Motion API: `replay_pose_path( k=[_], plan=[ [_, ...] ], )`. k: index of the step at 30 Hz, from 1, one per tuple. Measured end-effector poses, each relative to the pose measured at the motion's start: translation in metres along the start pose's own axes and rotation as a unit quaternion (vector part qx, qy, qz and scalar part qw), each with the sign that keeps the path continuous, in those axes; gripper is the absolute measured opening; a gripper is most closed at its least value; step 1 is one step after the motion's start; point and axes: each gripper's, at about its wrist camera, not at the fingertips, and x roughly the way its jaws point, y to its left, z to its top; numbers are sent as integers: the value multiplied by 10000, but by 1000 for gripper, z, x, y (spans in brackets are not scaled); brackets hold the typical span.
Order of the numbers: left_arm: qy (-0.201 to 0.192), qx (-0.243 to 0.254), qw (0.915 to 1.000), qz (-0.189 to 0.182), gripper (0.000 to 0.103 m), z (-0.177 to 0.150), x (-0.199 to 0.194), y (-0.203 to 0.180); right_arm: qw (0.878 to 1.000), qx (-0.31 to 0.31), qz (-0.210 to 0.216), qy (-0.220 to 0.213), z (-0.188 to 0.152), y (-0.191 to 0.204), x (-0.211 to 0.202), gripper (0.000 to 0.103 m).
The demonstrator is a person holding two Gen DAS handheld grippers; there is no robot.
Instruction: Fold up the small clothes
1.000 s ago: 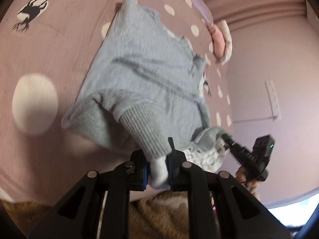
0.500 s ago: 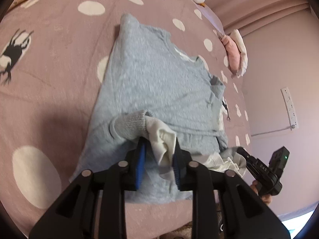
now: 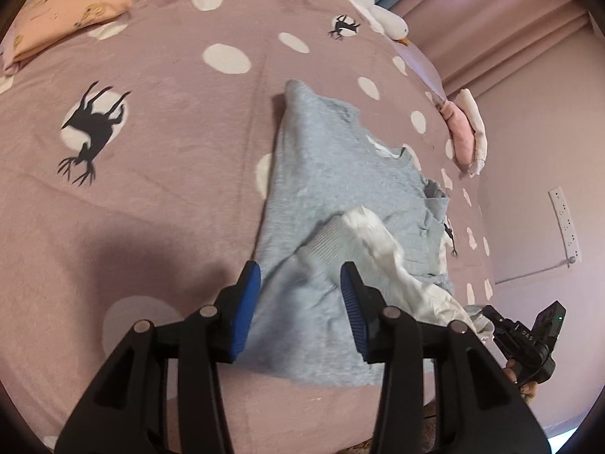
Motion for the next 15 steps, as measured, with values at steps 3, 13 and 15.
replay_pose_path(
  k=[3,13,15],
  plan=[
    [24,-28,10000,50,44,-2,0,3,9990,-114,-329,-272,2,3,-9,30],
    [57,414,9989,189,62,0,12,-21,9960,-357,-646,-503,2,-8,-23,61],
    [69,480,9987,173,65,2,18,-24,9968,-379,-607,-354,-3,-12,-21,61]
  ],
)
